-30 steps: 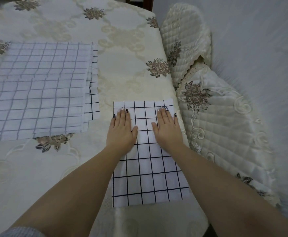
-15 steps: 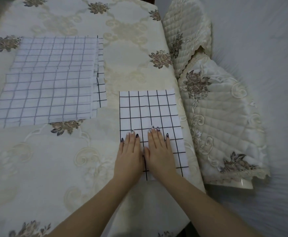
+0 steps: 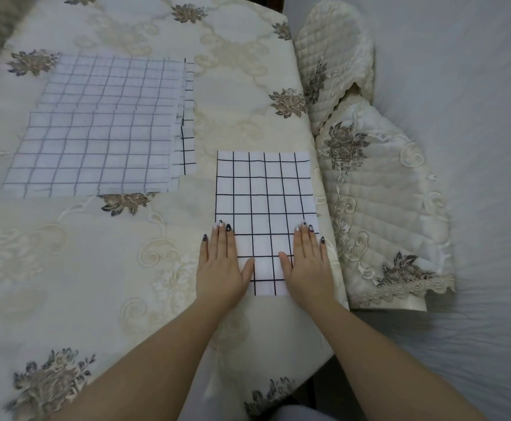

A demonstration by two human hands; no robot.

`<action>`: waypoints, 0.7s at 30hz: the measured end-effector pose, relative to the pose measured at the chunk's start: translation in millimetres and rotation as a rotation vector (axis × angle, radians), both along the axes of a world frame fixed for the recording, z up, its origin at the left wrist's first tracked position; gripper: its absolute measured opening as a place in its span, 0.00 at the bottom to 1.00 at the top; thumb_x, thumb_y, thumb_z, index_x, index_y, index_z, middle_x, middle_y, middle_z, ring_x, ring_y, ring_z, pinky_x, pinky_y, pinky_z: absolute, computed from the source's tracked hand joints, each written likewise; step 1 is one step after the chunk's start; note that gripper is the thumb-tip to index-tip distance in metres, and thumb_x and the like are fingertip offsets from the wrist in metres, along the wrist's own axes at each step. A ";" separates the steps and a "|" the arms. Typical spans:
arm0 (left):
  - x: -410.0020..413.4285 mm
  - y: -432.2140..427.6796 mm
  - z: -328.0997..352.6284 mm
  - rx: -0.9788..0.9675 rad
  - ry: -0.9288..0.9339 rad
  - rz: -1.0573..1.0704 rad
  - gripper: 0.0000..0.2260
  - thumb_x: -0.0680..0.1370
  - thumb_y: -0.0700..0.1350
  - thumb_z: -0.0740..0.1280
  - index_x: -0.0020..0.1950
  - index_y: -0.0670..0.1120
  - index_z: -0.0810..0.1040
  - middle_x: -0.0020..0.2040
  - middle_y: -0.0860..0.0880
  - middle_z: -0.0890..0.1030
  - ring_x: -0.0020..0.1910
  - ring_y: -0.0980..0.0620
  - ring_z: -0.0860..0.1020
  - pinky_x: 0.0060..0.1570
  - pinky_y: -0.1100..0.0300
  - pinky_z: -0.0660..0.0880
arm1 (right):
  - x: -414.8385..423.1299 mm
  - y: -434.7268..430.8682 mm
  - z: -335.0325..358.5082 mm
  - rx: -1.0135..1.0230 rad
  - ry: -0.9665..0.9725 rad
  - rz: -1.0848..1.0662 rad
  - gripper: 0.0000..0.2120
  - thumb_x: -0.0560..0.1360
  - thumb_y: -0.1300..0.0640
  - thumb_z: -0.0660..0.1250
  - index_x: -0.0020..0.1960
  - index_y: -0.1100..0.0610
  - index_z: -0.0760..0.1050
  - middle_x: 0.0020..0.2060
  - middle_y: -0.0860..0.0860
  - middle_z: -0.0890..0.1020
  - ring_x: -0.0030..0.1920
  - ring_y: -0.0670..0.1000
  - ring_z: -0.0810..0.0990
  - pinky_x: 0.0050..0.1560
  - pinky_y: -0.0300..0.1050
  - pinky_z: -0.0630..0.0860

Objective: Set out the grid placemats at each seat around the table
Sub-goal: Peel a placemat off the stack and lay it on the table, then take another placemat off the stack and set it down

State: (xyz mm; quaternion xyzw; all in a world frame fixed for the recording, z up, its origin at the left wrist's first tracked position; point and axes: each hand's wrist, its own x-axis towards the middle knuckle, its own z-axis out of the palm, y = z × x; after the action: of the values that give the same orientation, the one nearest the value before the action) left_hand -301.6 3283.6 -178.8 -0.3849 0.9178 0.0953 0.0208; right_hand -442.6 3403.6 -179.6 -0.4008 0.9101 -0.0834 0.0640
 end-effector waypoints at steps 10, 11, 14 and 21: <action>29.9 -24.6 34.6 0.337 0.522 0.170 0.23 0.82 0.50 0.51 0.74 0.39 0.64 0.74 0.43 0.67 0.74 0.46 0.63 0.72 0.58 0.56 | 6.8 -20.4 20.2 -0.245 -0.154 -0.004 0.29 0.78 0.47 0.51 0.73 0.62 0.64 0.72 0.58 0.68 0.73 0.57 0.63 0.75 0.53 0.57; 38.2 -30.1 40.3 0.354 0.594 0.254 0.21 0.83 0.48 0.54 0.72 0.40 0.67 0.70 0.44 0.71 0.70 0.48 0.68 0.69 0.59 0.60 | 10.5 -27.4 26.0 -0.296 -0.204 0.019 0.25 0.79 0.50 0.55 0.72 0.62 0.66 0.70 0.57 0.70 0.71 0.57 0.66 0.73 0.52 0.62; 58.2 -49.3 62.5 0.557 0.779 0.584 0.13 0.82 0.45 0.58 0.64 0.43 0.75 0.58 0.46 0.79 0.56 0.51 0.77 0.59 0.58 0.72 | 26.5 -55.9 48.4 -0.417 -0.429 0.011 0.16 0.79 0.57 0.61 0.65 0.59 0.72 0.60 0.52 0.75 0.60 0.50 0.73 0.61 0.45 0.71; 114.5 -85.2 96.4 1.011 1.297 1.077 0.17 0.84 0.48 0.53 0.52 0.39 0.78 0.46 0.42 0.81 0.43 0.46 0.80 0.51 0.52 0.77 | 78.1 -126.9 85.4 -0.574 -1.149 -0.243 0.10 0.80 0.56 0.61 0.56 0.59 0.76 0.49 0.53 0.81 0.47 0.50 0.80 0.53 0.49 0.78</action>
State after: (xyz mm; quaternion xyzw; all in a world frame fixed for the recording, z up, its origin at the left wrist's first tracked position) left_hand -187.1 3198.4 -82.4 -0.5705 0.3044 0.6665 -0.3710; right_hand -364.6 3276.7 -94.2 -0.1880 0.7115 -0.5305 0.4207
